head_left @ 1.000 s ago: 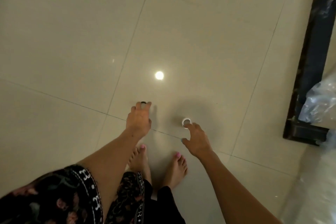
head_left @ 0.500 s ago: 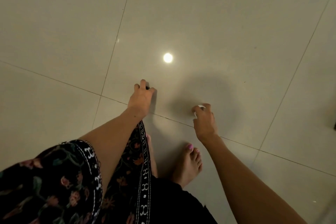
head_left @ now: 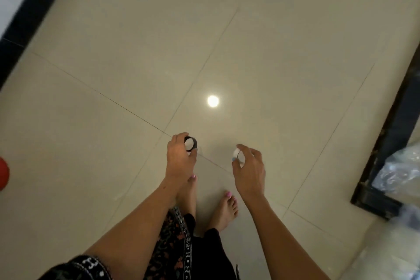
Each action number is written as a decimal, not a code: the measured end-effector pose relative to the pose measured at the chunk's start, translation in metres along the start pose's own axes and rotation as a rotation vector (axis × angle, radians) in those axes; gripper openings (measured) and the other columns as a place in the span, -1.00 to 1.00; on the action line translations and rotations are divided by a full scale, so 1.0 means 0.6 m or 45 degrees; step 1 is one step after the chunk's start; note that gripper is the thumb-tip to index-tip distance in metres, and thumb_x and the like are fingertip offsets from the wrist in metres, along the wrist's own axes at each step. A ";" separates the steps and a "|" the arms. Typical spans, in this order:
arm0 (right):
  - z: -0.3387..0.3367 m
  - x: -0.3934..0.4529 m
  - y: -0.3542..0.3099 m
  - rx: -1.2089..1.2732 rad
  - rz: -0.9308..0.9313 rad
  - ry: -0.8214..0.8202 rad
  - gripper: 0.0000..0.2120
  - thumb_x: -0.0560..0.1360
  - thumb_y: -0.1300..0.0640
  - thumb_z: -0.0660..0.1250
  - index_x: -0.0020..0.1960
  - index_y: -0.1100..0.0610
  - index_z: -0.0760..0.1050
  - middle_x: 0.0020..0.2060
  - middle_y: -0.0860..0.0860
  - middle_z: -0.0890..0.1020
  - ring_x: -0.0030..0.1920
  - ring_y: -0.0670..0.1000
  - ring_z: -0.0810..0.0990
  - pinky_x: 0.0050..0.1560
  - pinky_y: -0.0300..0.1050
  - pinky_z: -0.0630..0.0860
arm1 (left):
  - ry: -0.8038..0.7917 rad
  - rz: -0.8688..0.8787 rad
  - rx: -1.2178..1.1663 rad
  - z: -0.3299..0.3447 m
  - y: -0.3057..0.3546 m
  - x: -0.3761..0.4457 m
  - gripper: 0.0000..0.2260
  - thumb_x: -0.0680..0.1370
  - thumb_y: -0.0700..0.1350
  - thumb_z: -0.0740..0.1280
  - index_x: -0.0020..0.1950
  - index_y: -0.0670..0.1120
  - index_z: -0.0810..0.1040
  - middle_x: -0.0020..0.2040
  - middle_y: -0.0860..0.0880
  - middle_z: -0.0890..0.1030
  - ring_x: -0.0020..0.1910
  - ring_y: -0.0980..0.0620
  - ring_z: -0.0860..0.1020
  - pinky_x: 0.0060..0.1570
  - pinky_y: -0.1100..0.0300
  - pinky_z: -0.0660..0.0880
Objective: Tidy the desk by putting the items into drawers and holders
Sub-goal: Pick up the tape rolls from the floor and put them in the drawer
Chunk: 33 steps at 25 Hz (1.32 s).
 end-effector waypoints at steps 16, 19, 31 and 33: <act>-0.177 -0.510 -0.612 -0.041 -1.165 -0.287 -0.51 0.43 0.10 0.39 0.32 0.10 0.37 0.17 0.00 0.55 0.16 0.01 0.50 0.06 -0.22 0.39 | 1.159 -0.337 -0.572 -0.699 0.073 -0.457 -0.60 0.32 -0.31 0.48 0.13 -0.09 0.57 -0.01 -0.03 0.49 -0.11 0.07 0.50 -0.08 0.38 0.48; -0.159 -0.638 -0.660 -0.083 -1.408 -0.459 -0.52 0.40 0.10 0.41 0.29 0.10 0.41 0.14 0.00 0.56 0.13 0.01 0.52 0.07 -0.18 0.43 | 1.389 -0.500 -0.600 -0.767 0.038 -0.600 -0.58 0.32 -0.28 0.49 0.15 -0.13 0.54 0.00 -0.01 0.49 -0.07 0.04 0.52 -0.04 0.26 0.53; 0.013 -1.201 -0.654 -0.281 -2.135 -1.253 -0.59 0.34 0.03 0.44 0.16 0.05 0.50 -0.02 -0.06 0.62 -0.11 -0.01 0.59 -0.10 -0.13 0.50 | 2.111 -1.199 -0.616 -0.813 -0.117 -1.170 -0.65 0.31 -0.20 0.51 0.07 -0.06 0.56 0.00 -0.01 0.55 0.00 0.01 0.55 0.05 0.07 0.55; 0.039 -1.285 -0.614 -0.322 -2.180 -1.401 -0.66 0.34 0.05 0.46 0.10 0.05 0.51 -0.11 -0.10 0.61 -0.17 -0.06 0.58 -0.20 -0.19 0.45 | 2.160 -1.316 -0.578 -0.803 -0.139 -1.245 -0.66 0.31 -0.19 0.52 0.05 -0.08 0.57 -0.02 0.00 0.56 -0.01 0.02 0.55 0.04 0.13 0.53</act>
Point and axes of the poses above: each hand's wrist, its own x-axis towards the middle knuckle, its own z-axis out of the palm, y = z × x, the point moved 7 cm from there along x, towards the middle knuckle
